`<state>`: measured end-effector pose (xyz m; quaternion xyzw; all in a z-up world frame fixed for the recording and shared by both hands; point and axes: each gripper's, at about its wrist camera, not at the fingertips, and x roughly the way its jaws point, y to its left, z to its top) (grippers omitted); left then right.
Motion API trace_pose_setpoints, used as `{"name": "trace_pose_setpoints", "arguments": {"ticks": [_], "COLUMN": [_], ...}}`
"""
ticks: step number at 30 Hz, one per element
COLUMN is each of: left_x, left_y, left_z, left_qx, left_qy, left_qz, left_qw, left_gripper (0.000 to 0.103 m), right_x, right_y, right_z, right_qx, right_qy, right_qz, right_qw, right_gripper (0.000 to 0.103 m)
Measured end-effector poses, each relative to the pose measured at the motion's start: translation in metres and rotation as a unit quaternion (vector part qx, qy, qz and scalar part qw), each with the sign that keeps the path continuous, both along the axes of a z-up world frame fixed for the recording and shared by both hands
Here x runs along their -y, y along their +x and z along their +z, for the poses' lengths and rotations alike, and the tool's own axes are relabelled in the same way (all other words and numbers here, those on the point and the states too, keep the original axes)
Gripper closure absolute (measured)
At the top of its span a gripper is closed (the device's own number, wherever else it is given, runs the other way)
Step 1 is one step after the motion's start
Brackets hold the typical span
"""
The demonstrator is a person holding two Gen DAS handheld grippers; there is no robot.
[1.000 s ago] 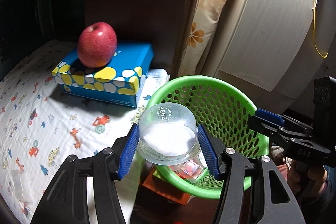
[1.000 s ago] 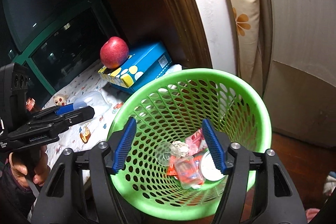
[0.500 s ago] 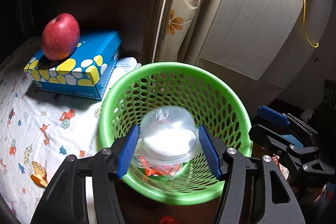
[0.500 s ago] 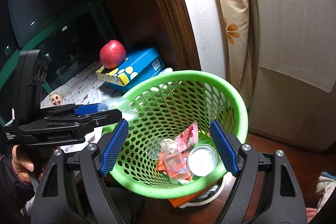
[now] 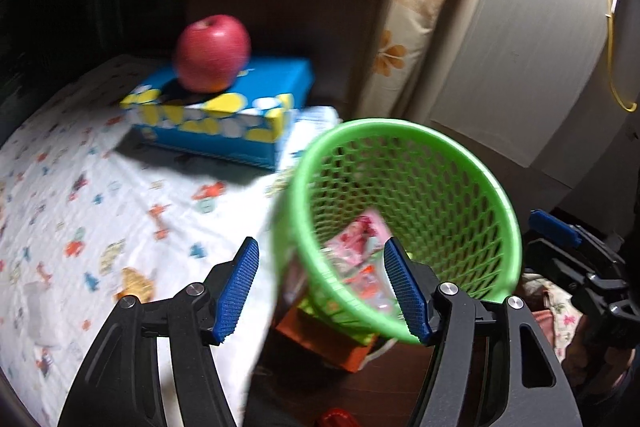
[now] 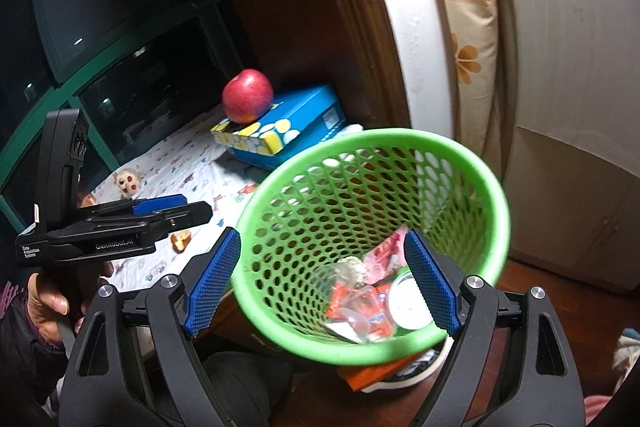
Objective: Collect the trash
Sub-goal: 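Move both tools back over the bed toward the orange piece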
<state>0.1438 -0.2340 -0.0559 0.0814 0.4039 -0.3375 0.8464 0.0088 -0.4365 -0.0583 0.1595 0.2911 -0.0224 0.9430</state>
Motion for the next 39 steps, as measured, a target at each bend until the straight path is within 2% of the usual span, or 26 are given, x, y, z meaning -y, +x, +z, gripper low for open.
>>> {"name": "trace_pose_setpoints", "arguments": {"ticks": [1, 3, 8, 14, 20, 24, 30, 39], "left_x": [-0.011, -0.032, -0.086, -0.150, -0.205, -0.229, -0.244, -0.248], "left_y": [0.003, 0.008, 0.025, 0.052, 0.079, 0.093, 0.111, 0.125], "left_z": [0.000, -0.001, -0.004, -0.017, -0.035, -0.049, -0.068, -0.090], "left_qx": [0.000, 0.004, 0.010, 0.013, 0.009, 0.001, -0.018, -0.050], "left_qy": [0.002, 0.008, 0.022, 0.049, 0.083, 0.096, 0.100, 0.091], "left_qz": [0.012, 0.040, 0.106, 0.189, 0.241, 0.257, 0.258, 0.247], "left_qw": [0.9999, 0.9992, 0.9941, 0.9806, 0.9669, 0.9616, 0.9608, 0.9635], "left_gripper": [0.040, 0.032, 0.032, 0.025, 0.023, 0.023, 0.023, 0.036], "right_x": [-0.005, -0.015, -0.041, -0.076, -0.109, -0.128, -0.155, -0.189], "right_y": [0.004, 0.011, 0.029, 0.050, 0.071, 0.084, 0.106, 0.145], "right_z": [0.000, 0.000, -0.001, -0.003, -0.009, -0.015, -0.029, -0.054], "right_qx": [-0.001, -0.002, -0.007, -0.014, -0.026, -0.035, -0.055, -0.089], "right_qy": [0.000, 0.001, 0.002, -0.003, -0.012, -0.013, -0.020, -0.046], "right_qz": [0.005, 0.018, 0.050, 0.086, 0.119, 0.139, 0.165, 0.200], "right_qw": [1.000, 1.000, 0.999, 0.996, 0.992, 0.990, 0.985, 0.975], "right_gripper": [0.020, 0.020, 0.019, 0.019, 0.014, 0.014, 0.014, 0.015]}}
